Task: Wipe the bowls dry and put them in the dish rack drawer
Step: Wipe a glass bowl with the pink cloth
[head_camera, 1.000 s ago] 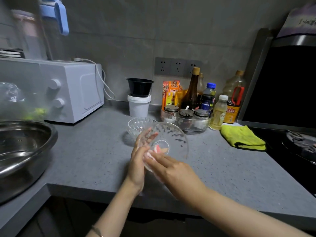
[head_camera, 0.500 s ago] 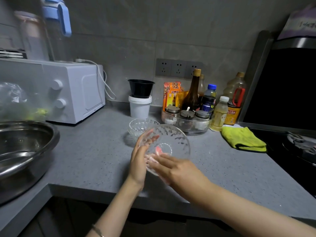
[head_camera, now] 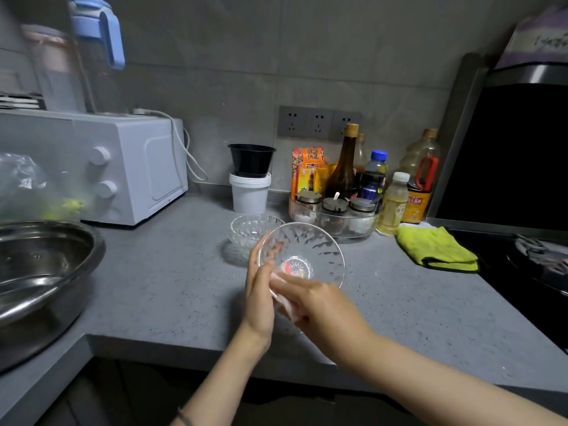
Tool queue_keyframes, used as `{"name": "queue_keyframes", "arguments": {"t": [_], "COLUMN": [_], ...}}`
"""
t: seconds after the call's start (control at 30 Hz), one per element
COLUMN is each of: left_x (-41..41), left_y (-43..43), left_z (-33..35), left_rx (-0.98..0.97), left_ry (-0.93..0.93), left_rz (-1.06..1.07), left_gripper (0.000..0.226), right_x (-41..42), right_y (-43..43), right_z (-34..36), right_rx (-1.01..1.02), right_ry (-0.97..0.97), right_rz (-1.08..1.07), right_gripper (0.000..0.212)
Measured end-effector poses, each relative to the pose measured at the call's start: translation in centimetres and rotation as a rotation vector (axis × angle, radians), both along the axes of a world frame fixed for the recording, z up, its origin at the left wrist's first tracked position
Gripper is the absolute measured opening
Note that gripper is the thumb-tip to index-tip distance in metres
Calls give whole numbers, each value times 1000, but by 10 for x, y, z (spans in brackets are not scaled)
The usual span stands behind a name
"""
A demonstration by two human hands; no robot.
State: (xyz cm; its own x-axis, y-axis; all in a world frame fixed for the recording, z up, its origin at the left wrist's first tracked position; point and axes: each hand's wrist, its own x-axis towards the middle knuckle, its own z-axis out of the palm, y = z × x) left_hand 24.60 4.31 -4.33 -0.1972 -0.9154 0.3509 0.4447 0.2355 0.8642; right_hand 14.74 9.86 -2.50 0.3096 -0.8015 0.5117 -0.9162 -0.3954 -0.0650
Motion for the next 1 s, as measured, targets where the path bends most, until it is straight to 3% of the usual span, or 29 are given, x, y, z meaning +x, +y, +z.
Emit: {"name": "queue_keyframes", "arguments": {"t": [0.17,0.27,0.37,0.47,0.63,0.73,0.8,0.93,1.0], "left_x": [23,34,29,27,17,9,6,9,10], "left_y": [-18,-30,-30,-29,-30,-26,-21,-17,-20], "left_z": [10,14,17,15,9,5,3,4,6], "left_rx": [-67,-85,-92,-118,-153,-122,-108,-133,-119], "left_ry": [-121,-392,-514,-472,-279,-222,-201,-176,-136], "left_rz": [-65,-283,-473,-431,-179,-175,-205,-149,-131], "left_gripper": [41,42,44,44,50,47,43,32,33], "right_x": [-50,-74,-73,-72,-49,-33,-33,-39,-34], "right_y": [-2,-10,-14,-9,5,9,7,1,2], "right_z": [18,37,38,28,-7,-12,-10,-4,-3], "right_rx": [-204,-291,-313,-314,-175,-59,-71,-79,-52], "right_ry": [738,947,1068,1032,712,493,509,583,560], "right_rz": [112,153,154,103,21,100,86,-138,-164], "right_gripper": [42,54,72,71,53,64,67,82,76]}}
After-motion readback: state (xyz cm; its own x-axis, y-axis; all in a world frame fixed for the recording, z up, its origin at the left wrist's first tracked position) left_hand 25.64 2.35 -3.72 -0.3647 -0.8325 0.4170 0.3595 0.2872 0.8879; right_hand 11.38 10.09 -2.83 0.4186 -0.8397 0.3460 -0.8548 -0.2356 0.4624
